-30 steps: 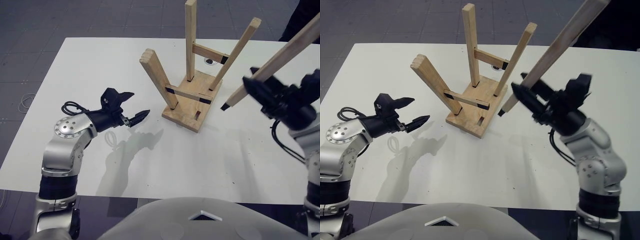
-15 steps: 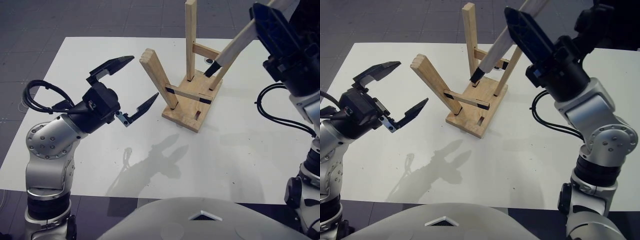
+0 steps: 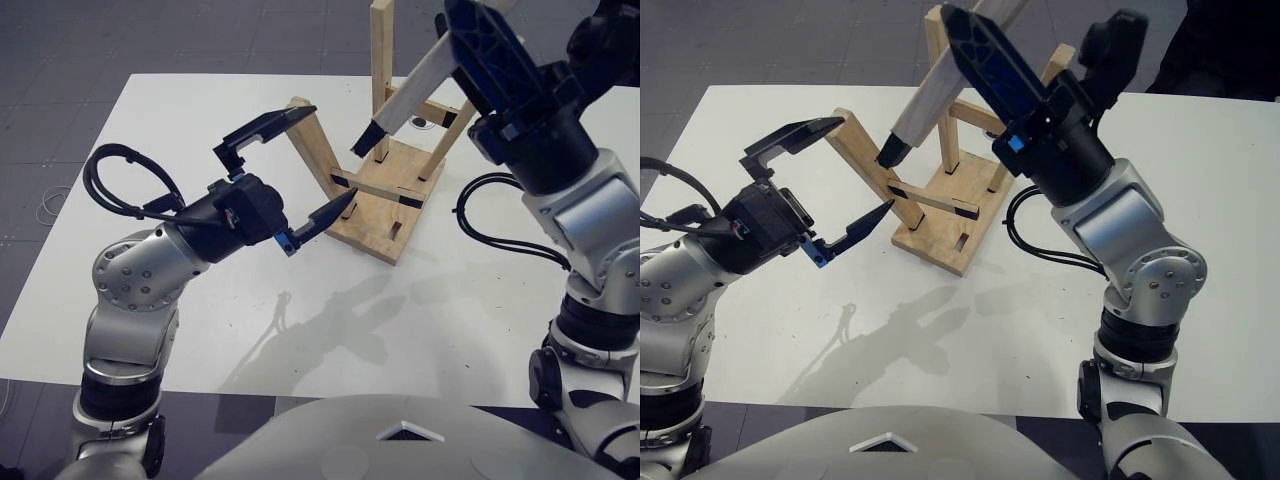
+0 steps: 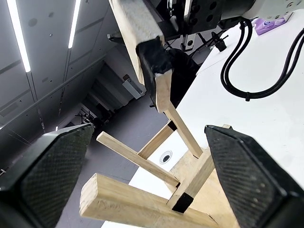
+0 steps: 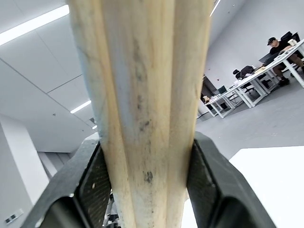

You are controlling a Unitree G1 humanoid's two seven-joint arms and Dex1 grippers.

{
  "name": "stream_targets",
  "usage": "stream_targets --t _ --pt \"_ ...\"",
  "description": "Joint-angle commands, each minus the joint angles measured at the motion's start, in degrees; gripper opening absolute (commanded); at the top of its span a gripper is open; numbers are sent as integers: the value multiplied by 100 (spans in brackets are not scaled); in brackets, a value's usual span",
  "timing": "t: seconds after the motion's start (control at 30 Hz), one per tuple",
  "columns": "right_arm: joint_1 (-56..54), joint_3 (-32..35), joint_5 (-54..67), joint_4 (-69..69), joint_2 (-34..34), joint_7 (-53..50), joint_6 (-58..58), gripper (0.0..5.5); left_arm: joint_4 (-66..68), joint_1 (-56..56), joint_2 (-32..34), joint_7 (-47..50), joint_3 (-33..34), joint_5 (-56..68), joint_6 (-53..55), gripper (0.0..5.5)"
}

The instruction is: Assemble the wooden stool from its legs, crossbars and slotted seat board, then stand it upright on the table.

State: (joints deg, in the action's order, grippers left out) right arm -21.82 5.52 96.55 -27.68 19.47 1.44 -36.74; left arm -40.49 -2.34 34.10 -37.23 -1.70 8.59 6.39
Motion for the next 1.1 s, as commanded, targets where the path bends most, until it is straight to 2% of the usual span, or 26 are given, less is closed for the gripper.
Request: stream_targets --t 0.03,0.43,0.77,1.1 --pt "8 -139 -183 -149 -95 -106 17 204 171 -222 -89 71 -120 -97 -45 434" --pt "320 -281 -571 -167 -32 166 -78 203 225 -544 -328 436 70 -142 -92 434" --pt "532 -104 -453 -229 340 377 -254 203 391 -632 -256 405 214 -127 -117 434" --pt "417 14 -424 -165 380 420 -159 203 364 -253 -227 260 -4 -154 -234 434"
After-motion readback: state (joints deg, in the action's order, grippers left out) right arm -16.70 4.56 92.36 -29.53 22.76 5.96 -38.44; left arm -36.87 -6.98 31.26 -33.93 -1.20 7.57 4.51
